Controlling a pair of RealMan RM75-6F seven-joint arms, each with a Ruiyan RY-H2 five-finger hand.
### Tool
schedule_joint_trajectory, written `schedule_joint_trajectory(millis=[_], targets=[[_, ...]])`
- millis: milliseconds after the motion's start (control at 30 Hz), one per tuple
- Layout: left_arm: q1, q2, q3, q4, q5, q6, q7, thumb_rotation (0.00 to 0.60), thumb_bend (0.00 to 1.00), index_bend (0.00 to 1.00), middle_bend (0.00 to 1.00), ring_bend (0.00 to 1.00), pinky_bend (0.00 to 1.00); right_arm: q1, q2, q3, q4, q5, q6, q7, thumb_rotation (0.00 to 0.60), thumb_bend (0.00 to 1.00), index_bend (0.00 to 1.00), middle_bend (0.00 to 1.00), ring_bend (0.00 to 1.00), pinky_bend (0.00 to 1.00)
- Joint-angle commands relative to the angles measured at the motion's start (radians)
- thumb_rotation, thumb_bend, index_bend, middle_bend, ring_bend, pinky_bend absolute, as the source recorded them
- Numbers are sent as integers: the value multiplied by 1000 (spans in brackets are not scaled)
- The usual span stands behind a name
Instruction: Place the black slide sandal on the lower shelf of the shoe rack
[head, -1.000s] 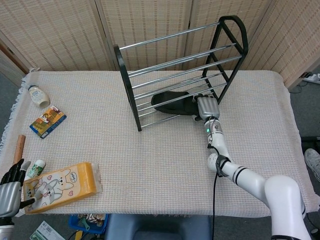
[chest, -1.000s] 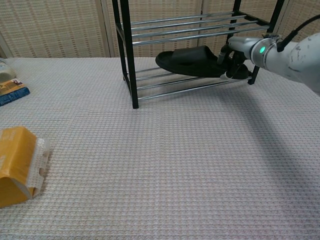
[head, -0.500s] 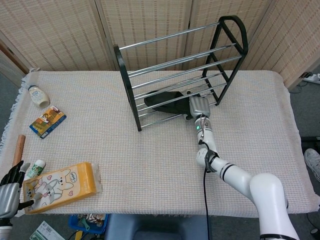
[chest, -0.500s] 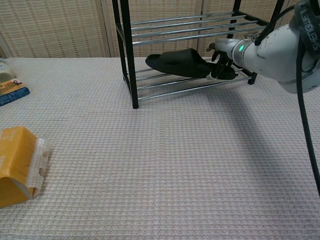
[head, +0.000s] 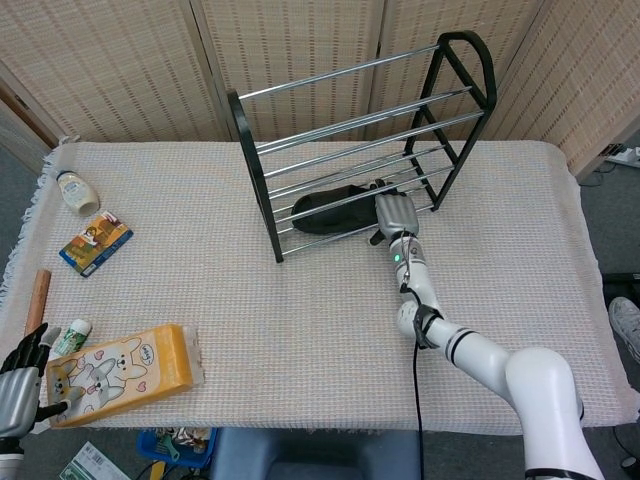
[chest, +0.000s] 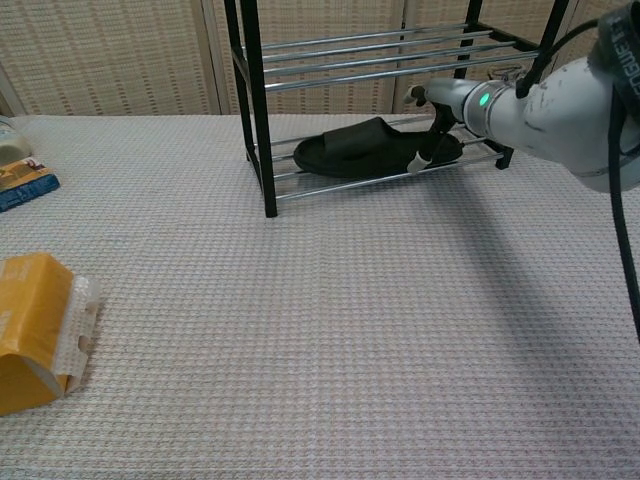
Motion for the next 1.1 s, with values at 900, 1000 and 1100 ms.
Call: schedule_joint_trajectory(millis=[900,1000,1100], targets=[[-6,-5,2,-18,0,-9,21,600,243,88,0,0,171,-69,56,-141,25,-63,-66,-16,600,488,0,138,26,158],[-6,-6,2,-16,1,-10,18,600,243,88,0,0,171,-70,51,-143,34,-70,-73,-5,600,489,0,139,27,158],[-4,-6,2,-13,1,-8,15,600,243,88,0,0,171,-71,48,-145,37,-80,-76,4,600,488,0,140,29,158]])
